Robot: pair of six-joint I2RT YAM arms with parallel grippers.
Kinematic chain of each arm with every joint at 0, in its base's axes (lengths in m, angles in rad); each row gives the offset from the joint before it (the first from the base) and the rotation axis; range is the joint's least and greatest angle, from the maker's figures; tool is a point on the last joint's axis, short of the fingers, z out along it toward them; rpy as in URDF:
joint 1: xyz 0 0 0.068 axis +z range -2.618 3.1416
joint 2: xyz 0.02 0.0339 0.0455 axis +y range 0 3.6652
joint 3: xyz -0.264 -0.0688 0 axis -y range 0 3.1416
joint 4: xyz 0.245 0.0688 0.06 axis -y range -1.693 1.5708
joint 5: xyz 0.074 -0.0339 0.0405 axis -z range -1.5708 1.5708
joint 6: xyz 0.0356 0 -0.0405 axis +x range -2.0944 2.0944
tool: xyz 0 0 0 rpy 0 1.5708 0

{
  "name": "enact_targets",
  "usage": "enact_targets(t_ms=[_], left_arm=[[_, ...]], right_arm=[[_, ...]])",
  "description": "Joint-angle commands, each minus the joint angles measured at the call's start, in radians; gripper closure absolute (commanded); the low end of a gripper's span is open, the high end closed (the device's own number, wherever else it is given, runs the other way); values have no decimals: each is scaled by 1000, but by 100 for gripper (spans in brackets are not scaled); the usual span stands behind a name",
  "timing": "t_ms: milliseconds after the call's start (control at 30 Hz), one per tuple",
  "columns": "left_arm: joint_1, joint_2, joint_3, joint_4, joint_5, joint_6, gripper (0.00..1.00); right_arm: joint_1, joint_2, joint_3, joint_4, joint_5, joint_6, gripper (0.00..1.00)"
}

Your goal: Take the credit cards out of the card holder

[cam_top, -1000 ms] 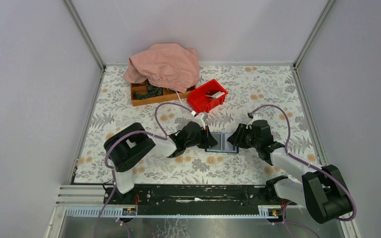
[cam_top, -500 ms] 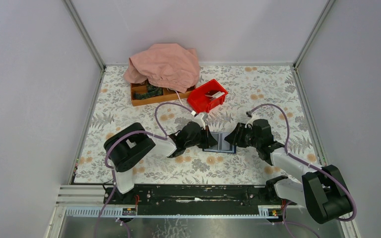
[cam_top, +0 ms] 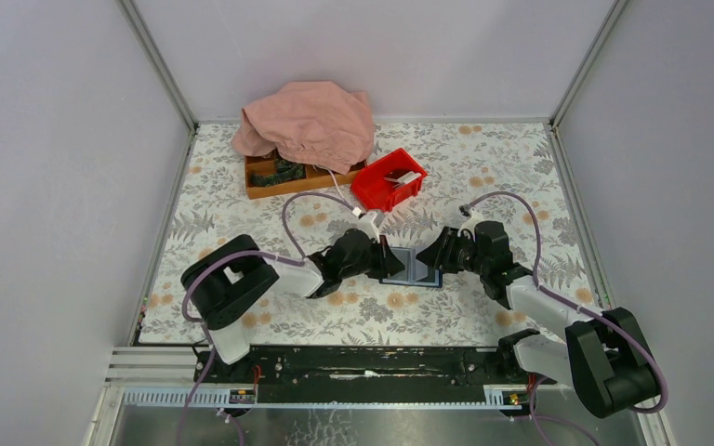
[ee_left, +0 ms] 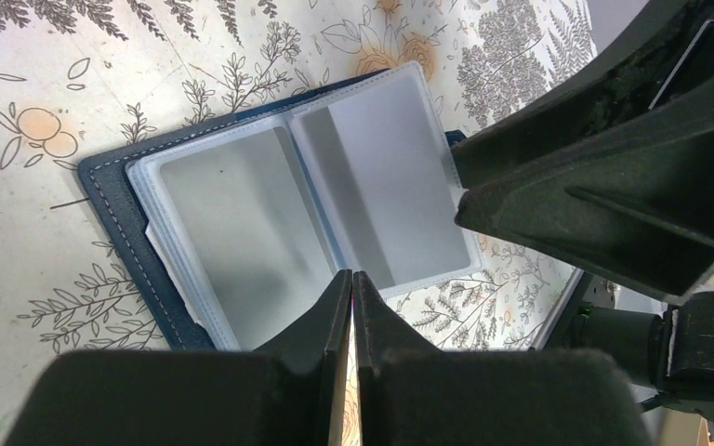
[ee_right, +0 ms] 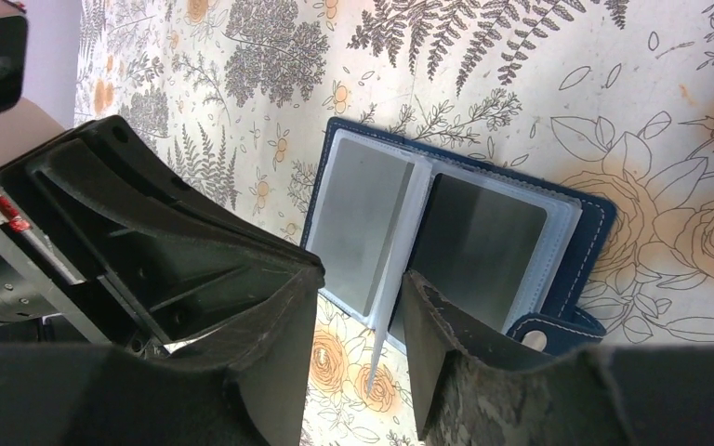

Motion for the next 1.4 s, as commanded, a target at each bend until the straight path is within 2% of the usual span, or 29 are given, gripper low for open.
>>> enact_targets(t_ms=[0, 400, 567, 700, 833, 1000, 1133, 1367], left_arm=[[-4, -59, -28, 18, -35, 20, 91], [-5, -200, -88, -32, -91, 42, 90], [-3, -235, -110, -49, -125, 53, 89], [2, -235, -122, -46, -128, 51, 88], [3, -214, -117, -35, -123, 52, 88], [2, -153, -100, 31, -51, 38, 89], [3, -126, -78, 70, 23, 34, 100], [23, -103, -84, 204, 154, -22, 100]], right_arm=[[10, 12, 57, 59, -37, 6, 54], [141, 120, 147, 72, 25, -1, 53], [158, 183, 148, 129, -3, 23, 49], [163, 168, 142, 124, 28, 21, 48], [161, 115, 143, 37, 127, 0, 49], [147, 122, 111, -1, 165, 4, 50], [146, 144, 71, 31, 152, 19, 50], [137, 138, 46, 43, 157, 21, 50]])
